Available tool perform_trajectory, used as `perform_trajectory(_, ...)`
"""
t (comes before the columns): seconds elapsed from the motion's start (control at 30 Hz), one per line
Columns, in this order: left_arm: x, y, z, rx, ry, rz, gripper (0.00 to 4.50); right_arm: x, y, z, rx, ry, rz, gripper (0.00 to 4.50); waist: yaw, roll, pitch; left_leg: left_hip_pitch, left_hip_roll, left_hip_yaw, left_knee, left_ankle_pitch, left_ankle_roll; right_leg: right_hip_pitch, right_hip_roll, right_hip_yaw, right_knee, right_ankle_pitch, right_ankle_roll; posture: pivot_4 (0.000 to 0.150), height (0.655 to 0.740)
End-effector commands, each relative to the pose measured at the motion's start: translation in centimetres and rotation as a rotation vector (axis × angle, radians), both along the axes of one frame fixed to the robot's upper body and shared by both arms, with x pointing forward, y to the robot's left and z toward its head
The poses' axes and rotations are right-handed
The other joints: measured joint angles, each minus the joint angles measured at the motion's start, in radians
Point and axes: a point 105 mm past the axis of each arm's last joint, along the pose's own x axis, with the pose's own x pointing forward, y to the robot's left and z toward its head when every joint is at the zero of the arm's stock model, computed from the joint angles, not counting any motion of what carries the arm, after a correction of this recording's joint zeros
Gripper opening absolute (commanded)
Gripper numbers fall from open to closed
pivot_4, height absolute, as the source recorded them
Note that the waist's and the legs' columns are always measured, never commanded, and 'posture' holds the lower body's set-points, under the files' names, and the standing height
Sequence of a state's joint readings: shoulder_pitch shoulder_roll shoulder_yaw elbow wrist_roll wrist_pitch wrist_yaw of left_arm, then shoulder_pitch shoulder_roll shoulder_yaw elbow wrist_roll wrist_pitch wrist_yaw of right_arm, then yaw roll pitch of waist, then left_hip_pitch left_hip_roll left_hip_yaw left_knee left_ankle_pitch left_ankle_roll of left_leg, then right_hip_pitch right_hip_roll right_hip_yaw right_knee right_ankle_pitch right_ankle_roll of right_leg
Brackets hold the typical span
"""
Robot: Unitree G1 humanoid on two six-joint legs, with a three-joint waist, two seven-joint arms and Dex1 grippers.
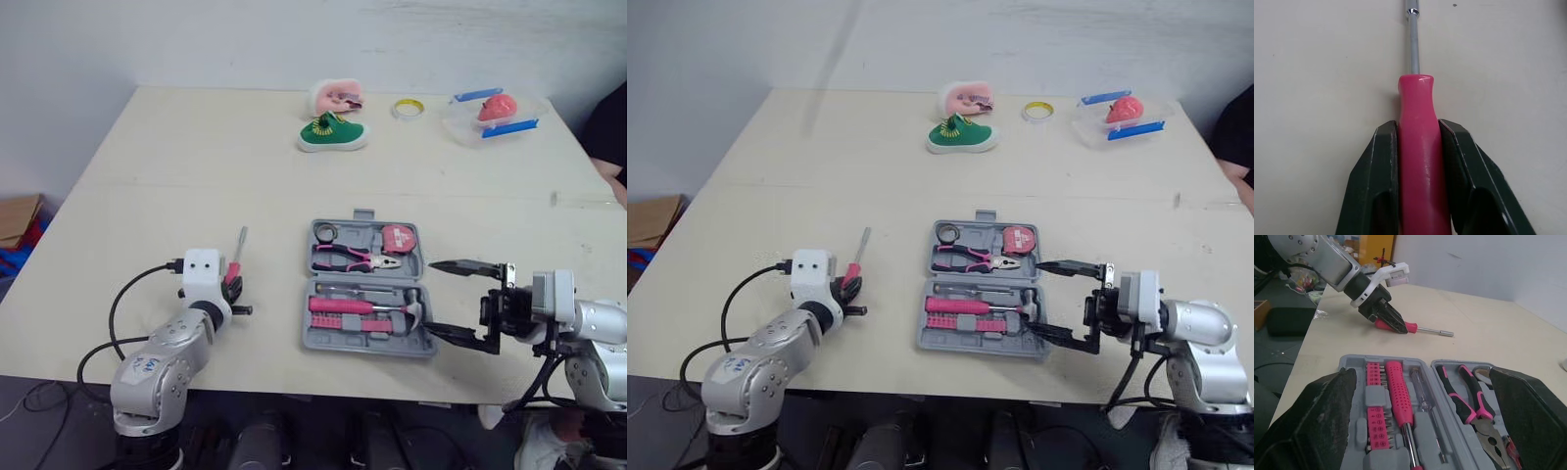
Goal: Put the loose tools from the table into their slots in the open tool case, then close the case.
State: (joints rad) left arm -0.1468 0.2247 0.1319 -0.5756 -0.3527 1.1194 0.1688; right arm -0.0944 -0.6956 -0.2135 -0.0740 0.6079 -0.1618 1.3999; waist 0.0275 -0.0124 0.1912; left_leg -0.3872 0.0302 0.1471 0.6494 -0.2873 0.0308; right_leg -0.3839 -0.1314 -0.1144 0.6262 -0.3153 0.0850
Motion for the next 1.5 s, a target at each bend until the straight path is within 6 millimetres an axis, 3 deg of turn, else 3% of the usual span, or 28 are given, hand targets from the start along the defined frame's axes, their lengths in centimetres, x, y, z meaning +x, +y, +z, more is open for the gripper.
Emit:
perform_trajectory(0.03, 0.6, 0.0, 3.9, -0.003, -0.208, -0.156, 0.57, -0.2, -0.8, 1.1, -0.022, -0.077, -0.040, 4.50, -0.002, 0.000, 0.000, 0.000, 0.000, 0.000, 0.000, 0.000, 0.000, -0.001, 0.000, 0.000, 0.000, 0.000, 0.000, 0.150, 0.7400)
perform_trajectory(0.13, 0.2, -0.6, 6.8, 0.033, -0.346, -0.363, 0.57, -0.2, -1.4, 1.2, -0.032, -0.093, -0.074, 4.50, -0.002, 0.000, 0.000, -0.004, 0.001, 0.001, -0.001, 0.000, -0.002, -0.006, 0.000, 0.000, 0.000, -0.001, -0.001, 0.150, 0.7400)
perform_trajectory(0.27, -0.4, -1.1, 7.4, 0.044, -0.353, -0.537, 0.57, -0.1, -2.0, 1.3, -0.042, -0.099, -0.110, 4.50, -0.004, 0.000, 0.000, -0.006, 0.001, 0.002, -0.002, 0.002, 0.002, -0.007, 0.000, 0.000, -0.001, -0.001, -0.002, 0.150, 0.7400)
perform_trajectory(0.33, -1.1, -2.2, 8.0, 0.066, -0.378, -0.691, 0.57, 0.1, -2.5, 1.4, -0.035, -0.092, -0.143, 4.50, -0.004, 0.000, 0.000, -0.006, 0.000, 0.002, -0.001, 0.002, 0.003, -0.007, 0.000, 0.001, -0.001, -0.001, -0.002, 0.150, 0.7400)
perform_trajectory(0.4, -3.1, -4.9, 8.6, 0.098, -0.392, -1.028, 0.57, -0.2, -3.6, 1.1, -0.060, -0.077, -0.169, 4.50, -0.004, -0.001, 0.000, -0.006, 0.001, 0.002, -0.001, 0.002, 0.003, -0.007, 0.001, 0.000, -0.001, -0.001, -0.002, 0.150, 0.7400)
perform_trajectory(0.47, -4.7, -6.6, 8.9, 0.063, -0.359, -1.244, 0.57, -0.7, -4.2, 0.8, -0.081, -0.066, -0.177, 4.50, 0.001, 0.000, 0.001, -0.006, 0.001, 0.002, -0.001, 0.002, 0.001, -0.007, 0.001, 0.000, 0.000, -0.001, -0.002, 0.150, 0.7400)
perform_trajectory(0.6, -6.2, -8.5, 7.7, 0.120, -0.233, -1.502, 0.57, -1.8, -4.5, 0.2, -0.095, -0.035, -0.181, 4.50, 0.002, 0.000, 0.001, -0.006, 0.000, 0.002, -0.001, 0.000, -0.001, -0.007, 0.000, 0.000, -0.001, -0.001, -0.002, 0.150, 0.7400)
perform_trajectory(0.83, -6.0, -10.9, 6.1, 0.237, -0.122, -1.637, 0.57, -3.0, -4.7, -0.5, -0.103, -0.013, -0.201, 4.50, -0.011, 0.000, 0.001, -0.005, 0.001, 0.003, -0.002, 0.004, 0.004, -0.007, 0.002, 0.001, 0.000, -0.001, -0.001, 0.150, 0.7400)
perform_trajectory(1.1, -5.0, -12.8, 4.0, 0.323, -0.006, -1.578, 0.57, -3.9, -4.0, -0.5, -0.104, 0.008, -0.218, 4.50, -0.003, 0.000, 0.001, -0.006, 0.000, 0.002, -0.001, 0.004, 0.005, -0.007, 0.002, 0.001, 0.000, -0.001, -0.001, 0.150, 0.7400)
perform_trajectory(1.5, -4.9, -13.6, 2.8, 0.308, 0.053, -1.526, 0.57, -4.1, -3.6, -0.5, -0.095, 0.017, -0.232, 4.50, -0.003, 0.000, 0.001, -0.006, 0.000, 0.001, 0.000, 0.004, 0.006, -0.007, 0.001, 0.001, 0.001, -0.001, -0.001, 0.150, 0.7400)
